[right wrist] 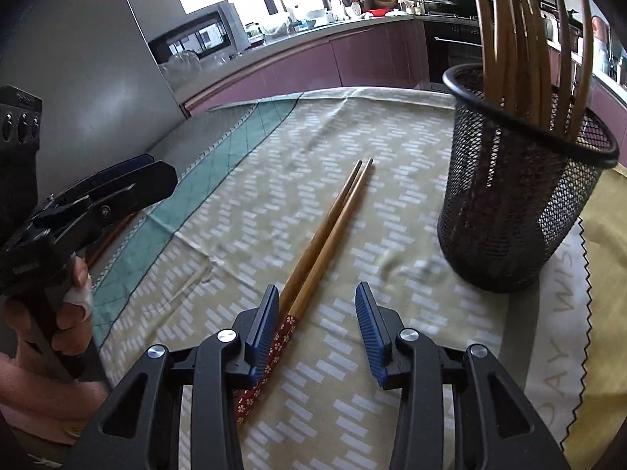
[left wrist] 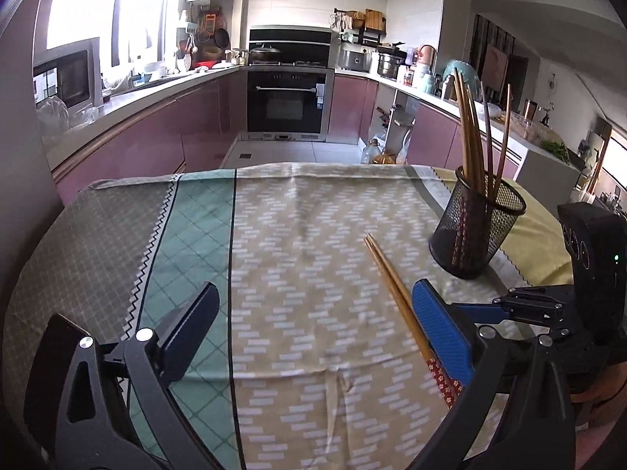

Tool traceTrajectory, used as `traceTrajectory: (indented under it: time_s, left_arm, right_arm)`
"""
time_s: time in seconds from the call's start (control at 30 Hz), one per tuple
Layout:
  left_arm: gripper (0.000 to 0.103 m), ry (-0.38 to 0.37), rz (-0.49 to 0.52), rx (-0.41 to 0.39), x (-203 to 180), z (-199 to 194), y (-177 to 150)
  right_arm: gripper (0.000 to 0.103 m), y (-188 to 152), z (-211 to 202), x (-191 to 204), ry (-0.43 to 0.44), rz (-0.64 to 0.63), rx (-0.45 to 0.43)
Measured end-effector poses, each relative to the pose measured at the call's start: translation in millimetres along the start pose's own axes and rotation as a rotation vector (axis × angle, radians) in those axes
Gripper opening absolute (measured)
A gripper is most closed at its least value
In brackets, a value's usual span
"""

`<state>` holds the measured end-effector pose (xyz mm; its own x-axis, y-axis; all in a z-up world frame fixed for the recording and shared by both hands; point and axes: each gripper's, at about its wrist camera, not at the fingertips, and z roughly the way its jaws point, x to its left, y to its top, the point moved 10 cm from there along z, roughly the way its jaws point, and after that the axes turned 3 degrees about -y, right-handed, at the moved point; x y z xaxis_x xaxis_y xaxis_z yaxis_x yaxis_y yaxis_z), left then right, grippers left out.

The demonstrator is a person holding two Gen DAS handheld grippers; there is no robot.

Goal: Organize utensils
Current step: 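Grasp a chopstick with the left gripper while the right gripper grasps another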

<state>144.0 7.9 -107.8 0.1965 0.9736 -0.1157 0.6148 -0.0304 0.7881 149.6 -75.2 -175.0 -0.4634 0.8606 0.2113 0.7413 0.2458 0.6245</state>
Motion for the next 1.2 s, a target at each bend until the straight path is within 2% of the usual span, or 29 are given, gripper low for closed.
traceTrajectory:
  time_s: [0.43, 0.9, 1.2]
  left_arm:
    - [0.092, -0.029, -0.001, 0.048, -10.5, 18.3, -13.4]
    - [0.083, -0.059, 0.043, 0.100, -28.9, 37.2, -24.2]
    - [0.077, -0.077, 0.054, 0.131, -33.2, 44.5, -29.4]
  right_arm:
    - [0.034, 1.3, 3.5, 5.9, -0.081, -0.025, -0.008]
    - [0.025, 11.6, 11.7, -2.2, -0.103, -0.001, 0.009]
    - [0.007, 21.4, 18.6, -13.9, -0.100, 0.036, 0.005]
